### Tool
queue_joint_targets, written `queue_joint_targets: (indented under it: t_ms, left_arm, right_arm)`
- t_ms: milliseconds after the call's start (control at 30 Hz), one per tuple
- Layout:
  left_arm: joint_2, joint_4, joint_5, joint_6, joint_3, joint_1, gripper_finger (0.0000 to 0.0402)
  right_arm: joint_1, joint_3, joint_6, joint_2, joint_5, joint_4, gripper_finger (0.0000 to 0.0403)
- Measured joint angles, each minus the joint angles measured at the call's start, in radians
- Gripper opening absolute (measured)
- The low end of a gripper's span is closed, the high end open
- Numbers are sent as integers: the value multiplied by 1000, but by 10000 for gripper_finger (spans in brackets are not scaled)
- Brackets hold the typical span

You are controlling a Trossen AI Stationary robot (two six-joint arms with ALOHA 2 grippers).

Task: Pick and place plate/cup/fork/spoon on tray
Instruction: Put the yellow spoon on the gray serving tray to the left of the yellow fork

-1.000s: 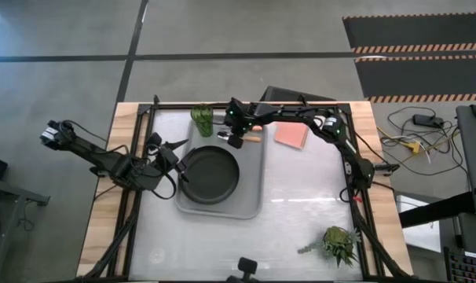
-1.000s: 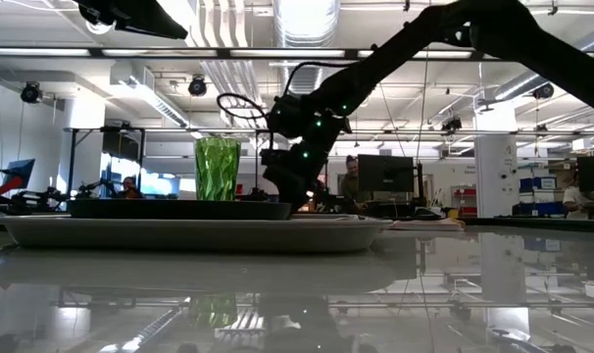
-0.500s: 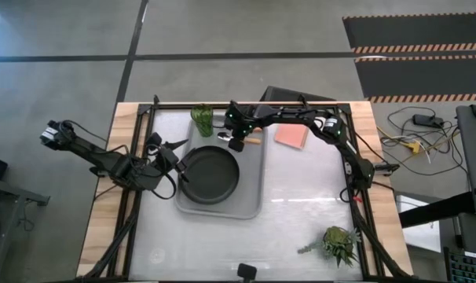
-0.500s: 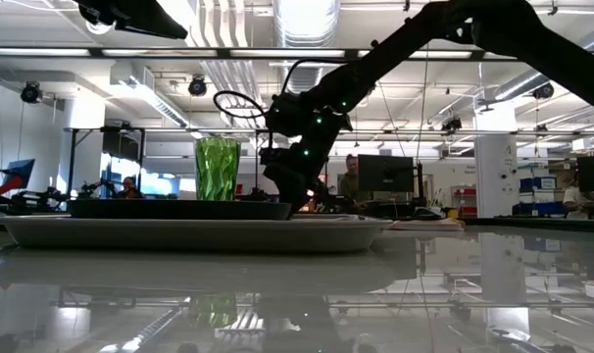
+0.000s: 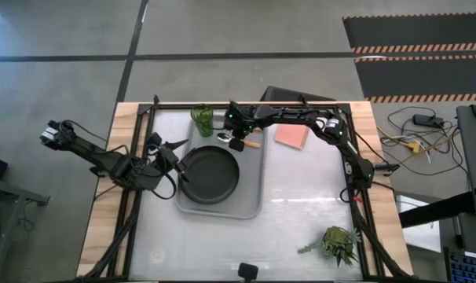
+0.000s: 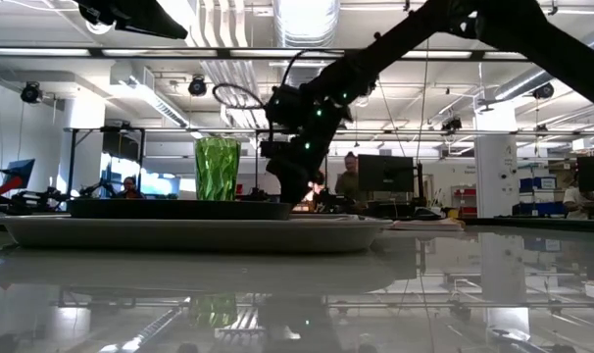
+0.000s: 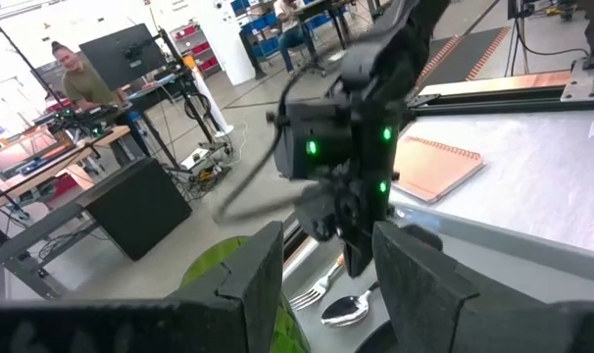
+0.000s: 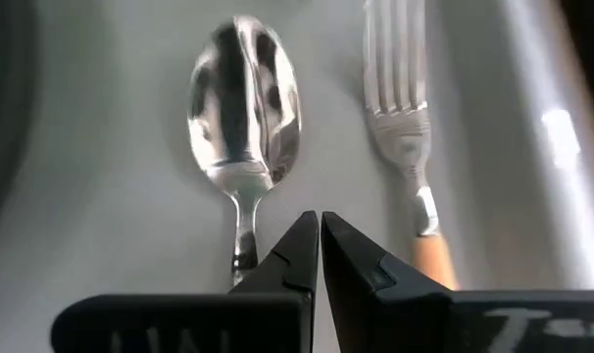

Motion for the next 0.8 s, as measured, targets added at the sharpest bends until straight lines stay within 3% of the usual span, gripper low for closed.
queue_joint_targets:
  t_ms: [500, 800]
  left_arm:
    - [0, 0, 0, -1, 0, 0, 142]
    - [2, 0, 12, -21, 0, 0, 142]
  right_arm:
    - [80, -39, 62, -179, -54, -283, 8]
    - [99, -251, 117, -206, -43, -208, 8]
